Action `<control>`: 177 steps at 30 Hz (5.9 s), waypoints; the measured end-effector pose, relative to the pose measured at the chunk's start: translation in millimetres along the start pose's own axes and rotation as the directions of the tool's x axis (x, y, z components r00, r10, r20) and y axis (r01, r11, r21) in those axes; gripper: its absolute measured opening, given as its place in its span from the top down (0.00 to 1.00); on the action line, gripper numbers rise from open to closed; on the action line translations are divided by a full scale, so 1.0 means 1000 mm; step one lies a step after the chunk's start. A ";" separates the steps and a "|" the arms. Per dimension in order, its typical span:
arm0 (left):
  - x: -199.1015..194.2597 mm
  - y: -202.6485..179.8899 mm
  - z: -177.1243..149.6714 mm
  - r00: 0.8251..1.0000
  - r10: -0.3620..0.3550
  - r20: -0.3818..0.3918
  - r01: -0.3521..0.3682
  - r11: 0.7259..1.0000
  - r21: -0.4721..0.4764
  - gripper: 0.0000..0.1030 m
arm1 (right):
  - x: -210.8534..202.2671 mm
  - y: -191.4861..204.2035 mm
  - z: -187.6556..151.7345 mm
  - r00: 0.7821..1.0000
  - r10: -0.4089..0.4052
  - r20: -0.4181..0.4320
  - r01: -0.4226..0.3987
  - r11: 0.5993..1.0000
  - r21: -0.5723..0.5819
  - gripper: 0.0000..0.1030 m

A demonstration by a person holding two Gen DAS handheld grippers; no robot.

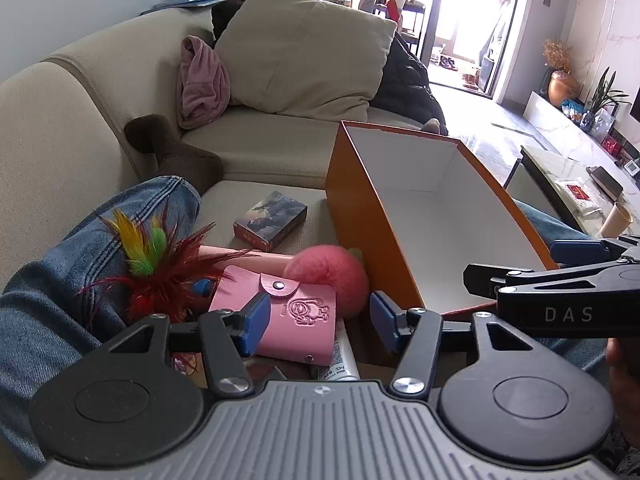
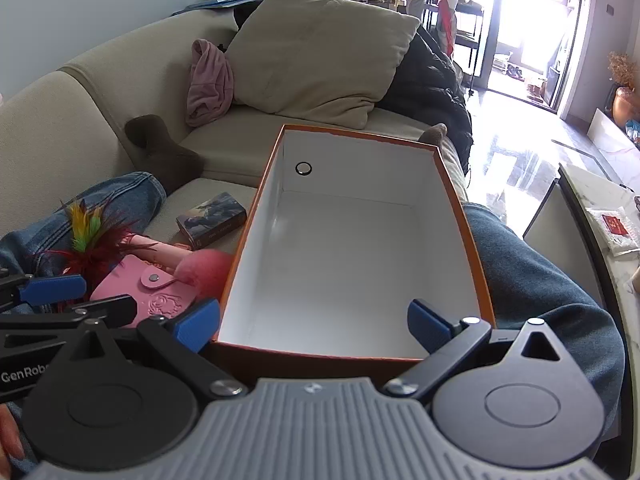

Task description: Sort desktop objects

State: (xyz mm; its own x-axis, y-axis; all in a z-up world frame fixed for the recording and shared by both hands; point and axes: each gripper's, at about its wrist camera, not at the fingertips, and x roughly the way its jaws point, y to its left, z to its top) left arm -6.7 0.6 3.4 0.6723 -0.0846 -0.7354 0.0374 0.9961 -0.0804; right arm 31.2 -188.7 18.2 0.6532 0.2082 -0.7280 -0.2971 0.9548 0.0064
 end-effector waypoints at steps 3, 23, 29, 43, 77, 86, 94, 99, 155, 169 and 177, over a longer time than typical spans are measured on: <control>0.000 0.000 -0.001 1.000 0.000 0.002 0.000 1.000 0.002 0.37 | 0.000 0.001 0.000 1.000 -0.002 0.002 0.002 1.000 -0.004 0.03; 0.000 0.000 -0.002 1.000 -0.001 0.000 0.001 1.000 0.002 0.37 | 0.003 0.007 -0.001 1.000 -0.017 -0.008 0.017 1.000 -0.026 0.03; 0.000 0.000 -0.002 1.000 -0.006 -0.004 0.006 1.000 0.003 0.37 | 0.003 0.008 0.000 1.000 -0.019 -0.006 0.019 0.999 -0.033 0.03; 0.002 0.016 0.010 1.000 0.008 -0.012 -0.008 1.000 -0.019 0.37 | 0.007 0.016 0.007 1.000 0.011 0.019 -0.009 0.995 -0.101 0.03; 0.083 0.101 0.020 0.943 -0.123 -0.308 0.050 0.971 -0.234 0.49 | 0.109 0.106 0.023 0.859 0.349 -0.374 -0.498 0.740 -0.451 0.77; 0.109 0.105 0.024 0.918 -0.161 -0.363 0.085 0.973 -0.217 0.46 | 0.129 0.117 0.033 0.825 0.303 -0.478 -0.526 0.723 -0.449 0.77; 0.110 0.101 0.026 0.922 -0.143 -0.361 0.073 0.977 -0.199 0.55 | 0.136 0.118 0.033 0.817 0.284 -0.502 -0.532 0.709 -0.464 0.76; 0.094 0.097 0.030 0.937 -0.149 -0.315 0.089 0.976 -0.198 0.83 | 0.135 0.113 0.037 0.815 0.292 -0.501 -0.536 0.708 -0.460 0.76; 0.032 0.069 0.012 0.939 -0.226 -0.258 0.202 0.973 -0.116 0.79 | 0.122 0.094 0.010 0.839 0.335 -0.428 -0.505 0.772 -0.385 0.92; 0.009 0.070 0.003 0.959 -0.175 -0.224 0.165 0.984 -0.065 0.80 | 0.092 0.083 -0.005 0.795 0.420 -0.437 -0.596 0.673 -0.437 0.85; -0.021 0.075 0.007 0.966 -0.129 -0.226 0.121 0.991 -0.051 0.80 | 0.058 0.099 -0.037 0.732 0.437 -0.522 -0.681 0.477 -0.556 0.50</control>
State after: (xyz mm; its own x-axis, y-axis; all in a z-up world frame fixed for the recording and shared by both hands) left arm -13.1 77.5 17.5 0.4776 -0.2163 -0.8516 0.0809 0.9759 -0.2025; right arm 14.1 -90.1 -49.3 -0.0152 0.4593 -0.8881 -0.9736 0.1954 0.1177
